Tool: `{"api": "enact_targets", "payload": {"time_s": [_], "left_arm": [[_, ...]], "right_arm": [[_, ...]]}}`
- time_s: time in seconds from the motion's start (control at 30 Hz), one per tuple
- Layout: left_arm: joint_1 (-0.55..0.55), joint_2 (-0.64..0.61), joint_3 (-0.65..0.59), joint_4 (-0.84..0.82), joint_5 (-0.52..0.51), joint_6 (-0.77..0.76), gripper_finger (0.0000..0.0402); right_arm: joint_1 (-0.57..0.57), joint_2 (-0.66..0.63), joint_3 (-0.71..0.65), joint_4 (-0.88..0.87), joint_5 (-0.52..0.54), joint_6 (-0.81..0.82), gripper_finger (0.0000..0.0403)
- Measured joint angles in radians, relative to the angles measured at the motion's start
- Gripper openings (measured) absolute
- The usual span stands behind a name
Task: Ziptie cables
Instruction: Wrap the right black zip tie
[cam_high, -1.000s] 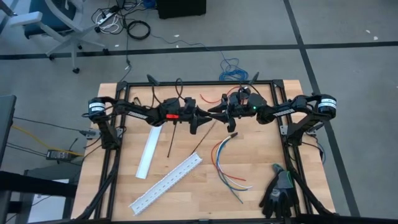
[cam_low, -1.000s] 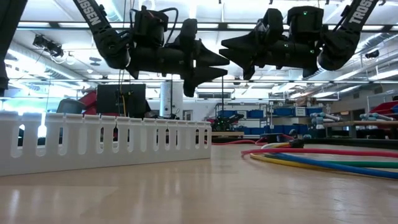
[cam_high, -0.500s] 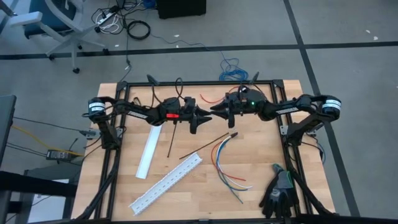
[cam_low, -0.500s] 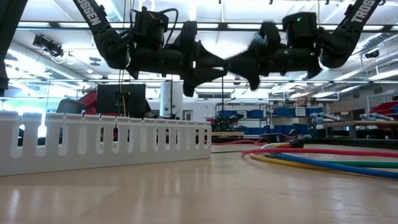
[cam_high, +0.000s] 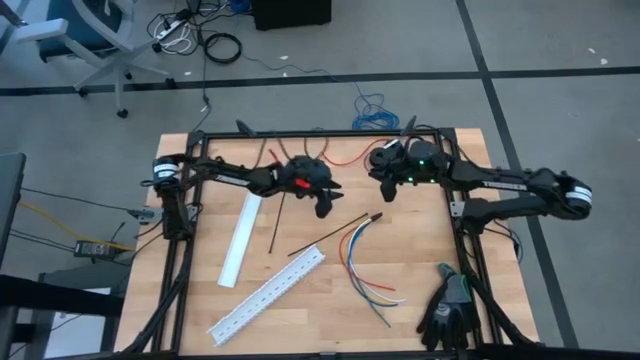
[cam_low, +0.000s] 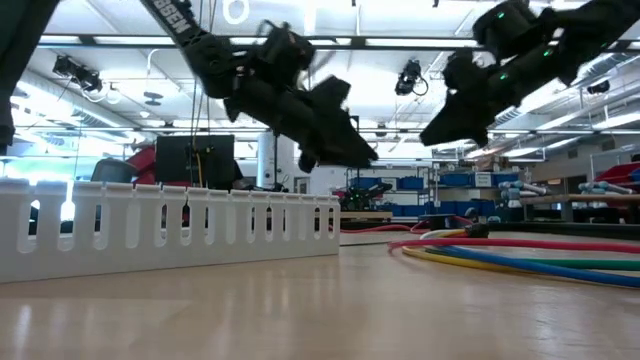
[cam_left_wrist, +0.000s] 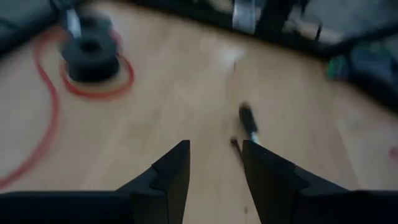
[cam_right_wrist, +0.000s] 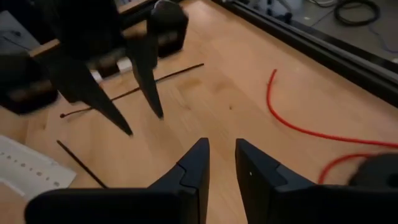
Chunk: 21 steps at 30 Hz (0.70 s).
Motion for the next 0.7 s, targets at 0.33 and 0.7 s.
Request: {"api": "enact_targets", "payload": {"time_s": [0.33,0.7], "left_arm": [[-0.078,0.250,0.269,-0.196,-0.019,0.027,0.0157],[-0.114,0.297,0.353,-0.281,-0.050,0.078,0.0156]], "right_arm": [[0.005,-0.132,0.000,-0.131,0.040,-0.005,0.0065],[0.020,-0.130,0.000,-0.163,0.036,-0.008,0.0062]]}}
